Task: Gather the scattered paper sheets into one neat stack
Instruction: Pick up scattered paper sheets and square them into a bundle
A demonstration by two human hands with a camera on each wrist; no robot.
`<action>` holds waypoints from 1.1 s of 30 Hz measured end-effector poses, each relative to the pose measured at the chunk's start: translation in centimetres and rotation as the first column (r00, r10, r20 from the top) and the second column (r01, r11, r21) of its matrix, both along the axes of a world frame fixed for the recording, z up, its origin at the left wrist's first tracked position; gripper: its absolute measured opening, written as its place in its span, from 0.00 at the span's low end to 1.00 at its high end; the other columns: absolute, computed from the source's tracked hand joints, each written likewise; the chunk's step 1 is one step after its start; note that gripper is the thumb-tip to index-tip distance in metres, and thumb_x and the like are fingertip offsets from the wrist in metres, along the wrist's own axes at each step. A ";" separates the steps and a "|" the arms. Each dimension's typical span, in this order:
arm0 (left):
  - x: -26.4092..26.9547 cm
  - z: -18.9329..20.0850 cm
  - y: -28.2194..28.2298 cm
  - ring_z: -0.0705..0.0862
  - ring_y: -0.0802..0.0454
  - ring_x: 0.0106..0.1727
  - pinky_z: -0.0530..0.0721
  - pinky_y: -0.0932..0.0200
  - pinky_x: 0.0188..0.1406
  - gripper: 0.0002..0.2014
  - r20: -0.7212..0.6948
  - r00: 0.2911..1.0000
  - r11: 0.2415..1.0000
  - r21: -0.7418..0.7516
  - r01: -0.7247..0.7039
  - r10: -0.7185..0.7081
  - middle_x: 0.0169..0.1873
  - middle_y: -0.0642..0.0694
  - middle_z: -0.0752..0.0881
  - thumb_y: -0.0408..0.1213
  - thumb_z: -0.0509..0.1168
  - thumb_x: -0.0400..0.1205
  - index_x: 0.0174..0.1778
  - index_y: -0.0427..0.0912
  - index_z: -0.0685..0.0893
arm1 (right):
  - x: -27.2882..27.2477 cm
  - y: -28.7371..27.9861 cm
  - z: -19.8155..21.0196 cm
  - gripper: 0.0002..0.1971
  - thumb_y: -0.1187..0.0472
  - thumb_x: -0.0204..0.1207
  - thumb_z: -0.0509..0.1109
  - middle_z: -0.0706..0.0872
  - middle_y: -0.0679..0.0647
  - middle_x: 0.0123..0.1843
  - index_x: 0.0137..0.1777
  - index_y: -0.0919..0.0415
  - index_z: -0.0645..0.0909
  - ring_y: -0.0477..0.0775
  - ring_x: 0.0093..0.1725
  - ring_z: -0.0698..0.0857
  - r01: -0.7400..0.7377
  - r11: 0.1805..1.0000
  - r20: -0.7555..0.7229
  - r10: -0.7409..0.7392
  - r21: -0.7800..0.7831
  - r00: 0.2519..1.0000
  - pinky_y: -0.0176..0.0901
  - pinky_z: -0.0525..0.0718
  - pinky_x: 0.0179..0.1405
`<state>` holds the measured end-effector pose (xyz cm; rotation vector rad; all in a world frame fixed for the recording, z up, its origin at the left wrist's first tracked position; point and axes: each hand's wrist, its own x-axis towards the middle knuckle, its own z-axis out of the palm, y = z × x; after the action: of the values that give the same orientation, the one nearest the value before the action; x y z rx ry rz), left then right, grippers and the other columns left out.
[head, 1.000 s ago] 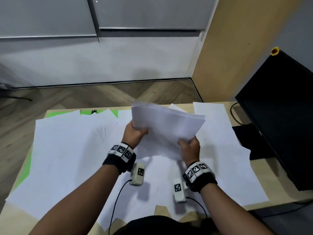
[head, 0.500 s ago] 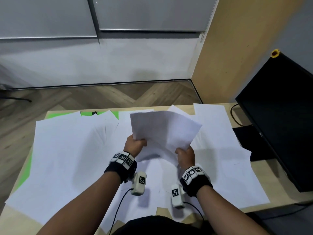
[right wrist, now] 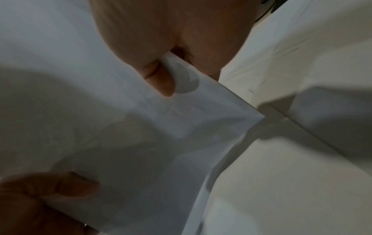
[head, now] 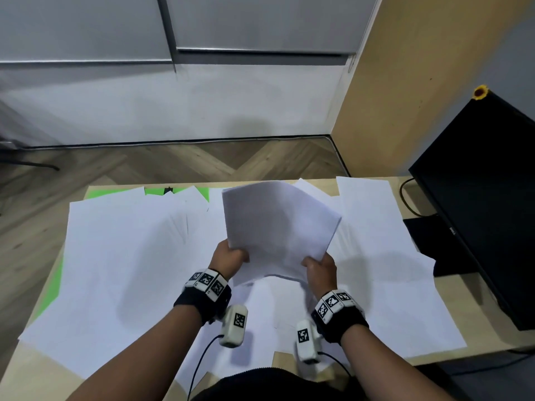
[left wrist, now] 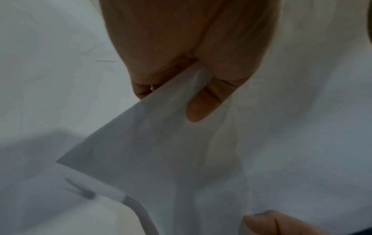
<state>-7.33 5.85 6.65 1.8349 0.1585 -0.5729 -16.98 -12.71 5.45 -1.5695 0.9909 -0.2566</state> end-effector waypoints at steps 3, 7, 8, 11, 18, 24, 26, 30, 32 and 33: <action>0.0 -0.3 0.5 0.82 0.43 0.40 0.81 0.55 0.41 0.15 -0.017 0.999 0.998 0.051 0.045 -0.045 0.36 0.43 0.86 0.34 0.64 0.52 0.34 0.39 0.85 | -0.2 0.5 -0.6 0.08 0.70 0.67 0.71 0.87 0.57 0.42 0.45 0.60 0.84 0.60 0.44 0.84 0.000 1.000 -0.096 0.002 0.024 0.995 0.44 0.81 0.39; 0.1 -0.7 1.4 0.84 0.41 0.44 0.84 0.51 0.45 0.16 -0.043 0.999 0.998 0.064 0.007 -0.004 0.39 0.41 0.87 0.33 0.65 0.51 0.34 0.41 0.85 | -0.2 1.3 -0.7 0.10 0.67 0.63 0.72 0.88 0.56 0.40 0.45 0.62 0.86 0.60 0.42 0.84 -0.057 0.998 -0.105 0.060 0.028 0.993 0.40 0.80 0.37; 0.2 -0.7 1.6 0.83 0.42 0.42 0.83 0.51 0.44 0.15 -0.028 1.000 0.998 0.060 0.003 -0.002 0.38 0.41 0.87 0.33 0.65 0.51 0.33 0.41 0.85 | -0.1 1.3 -0.5 0.08 0.71 0.66 0.72 0.88 0.56 0.40 0.44 0.63 0.86 0.58 0.40 0.83 -0.061 0.998 -0.086 0.063 0.020 0.994 0.37 0.78 0.34; 0.0 -0.6 2.5 0.82 0.43 0.39 0.84 0.49 0.42 0.12 0.005 1.000 0.998 0.057 0.021 -0.022 0.34 0.42 0.86 0.33 0.64 0.50 0.29 0.40 0.84 | 0.0 1.5 -1.0 0.06 0.74 0.68 0.71 0.87 0.56 0.38 0.40 0.63 0.85 0.57 0.38 0.83 -0.045 0.999 -0.074 0.045 0.007 0.996 0.38 0.77 0.35; -0.8 -2.4 5.3 0.83 0.41 0.42 0.82 0.56 0.39 0.13 -0.065 0.995 0.989 0.124 0.079 -0.071 0.35 0.44 0.86 0.34 0.63 0.51 0.31 0.41 0.84 | -0.7 3.8 -2.0 0.06 0.73 0.70 0.70 0.86 0.59 0.39 0.44 0.67 0.86 0.58 0.40 0.82 -0.045 0.999 -0.131 0.044 -0.004 0.990 0.33 0.77 0.24; -0.2 -2.6 7.0 0.82 0.43 0.41 0.78 0.59 0.38 0.08 -0.072 0.984 0.972 0.162 0.172 -0.162 0.32 0.42 0.85 0.35 0.62 0.51 0.25 0.41 0.81 | -1.0 5.5 -3.4 0.02 0.73 0.69 0.71 0.84 0.59 0.36 0.39 0.67 0.84 0.59 0.37 0.80 -0.021 0.998 -0.177 0.030 0.056 0.984 0.38 0.77 0.30; -0.2 -2.9 7.5 0.82 0.43 0.42 0.78 0.59 0.40 0.09 -0.125 0.970 0.958 0.176 0.227 -0.207 0.35 0.41 0.84 0.35 0.63 0.51 0.26 0.41 0.81 | -1.0 5.9 -3.8 0.03 0.72 0.68 0.73 0.84 0.58 0.38 0.39 0.66 0.83 0.59 0.40 0.81 0.013 0.997 -0.202 0.004 0.082 0.979 0.42 0.75 0.38; 0.3 -3.4 7.5 0.81 0.44 0.37 0.79 0.56 0.38 0.10 -0.118 0.968 0.963 0.133 0.235 -0.220 0.29 0.44 0.83 0.33 0.64 0.50 0.26 0.40 0.82 | -0.9 6.1 -2.8 0.13 0.76 0.66 0.73 0.79 0.52 0.26 0.27 0.60 0.79 0.57 0.31 0.77 0.063 0.995 -0.142 -0.052 0.075 0.988 0.36 0.73 0.21; 0.4 -3.8 7.3 0.83 0.42 0.36 0.84 0.52 0.39 0.11 -0.138 0.965 0.962 0.123 0.242 -0.225 0.28 0.41 0.84 0.31 0.63 0.50 0.27 0.37 0.83 | -1.3 6.2 -2.7 0.13 0.77 0.65 0.71 0.79 0.50 0.25 0.27 0.59 0.78 0.57 0.30 0.78 0.054 0.997 -0.150 -0.045 0.057 0.988 0.34 0.73 0.19; 0.4 -4.0 7.2 0.84 0.40 0.35 0.86 0.49 0.39 0.13 -0.175 0.954 0.956 0.122 0.267 -0.244 0.28 0.38 0.84 0.30 0.62 0.49 0.28 0.35 0.84 | -1.8 6.4 -2.8 0.10 0.76 0.64 0.69 0.81 0.50 0.27 0.29 0.60 0.79 0.57 0.30 0.80 0.063 0.997 -0.165 -0.055 0.047 0.985 0.33 0.75 0.20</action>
<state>-6.95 13.03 2.65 1.9651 0.0687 -0.9113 -18.74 -6.30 2.65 -1.5334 1.1644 -0.1431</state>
